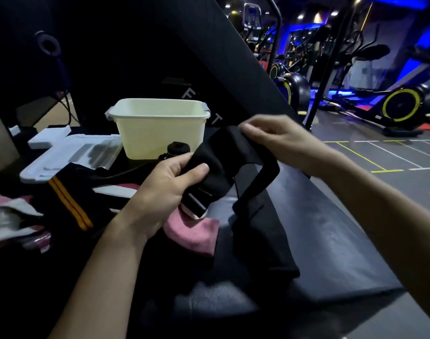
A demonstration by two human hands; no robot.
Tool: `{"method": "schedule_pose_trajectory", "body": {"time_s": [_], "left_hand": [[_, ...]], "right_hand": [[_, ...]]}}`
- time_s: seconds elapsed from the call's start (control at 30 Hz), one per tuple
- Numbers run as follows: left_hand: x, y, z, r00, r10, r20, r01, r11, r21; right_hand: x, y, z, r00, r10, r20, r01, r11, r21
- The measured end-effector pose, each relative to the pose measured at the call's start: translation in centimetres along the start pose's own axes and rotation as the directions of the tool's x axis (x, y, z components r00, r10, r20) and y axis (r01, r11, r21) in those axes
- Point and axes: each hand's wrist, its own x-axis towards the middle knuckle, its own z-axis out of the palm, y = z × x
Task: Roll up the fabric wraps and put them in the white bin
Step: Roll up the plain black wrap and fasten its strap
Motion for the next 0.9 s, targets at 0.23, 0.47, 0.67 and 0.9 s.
{"method": "schedule_pose_trajectory", "body": {"time_s": [0.23, 0.47, 0.67, 0.9], "left_hand": [[-0.1, 0.0, 0.9, 1.000, -0.029, 0.003, 0.028, 0.998, 0.056], [0.0, 0.2, 1.2, 0.995, 0.001, -0.095, 0.015, 0.985, 0.169], [-0.2, 0.4, 1.0, 0.995, -0.003, -0.099, 0.020, 0.986, 0.168], [0.0, 0.8, 1.3, 0.999, 0.012, 0.032, -0.015, 0.996, 0.093]], "right_hand": [[-4.3, 6.2, 0.7, 0.760, 0.603, 0.242, -0.622, 0.783, 0.000], [-4.2, 8.1, 3.2, 0.866, 0.500, 0.020, -0.455, 0.803, -0.384], [-2.6, 8.5, 5.8, 0.823, 0.568, -0.001, -0.516, 0.748, -0.418], [2.5, 7.7, 0.4, 0.878, 0.443, -0.183, -0.479, 0.810, -0.338]]}}
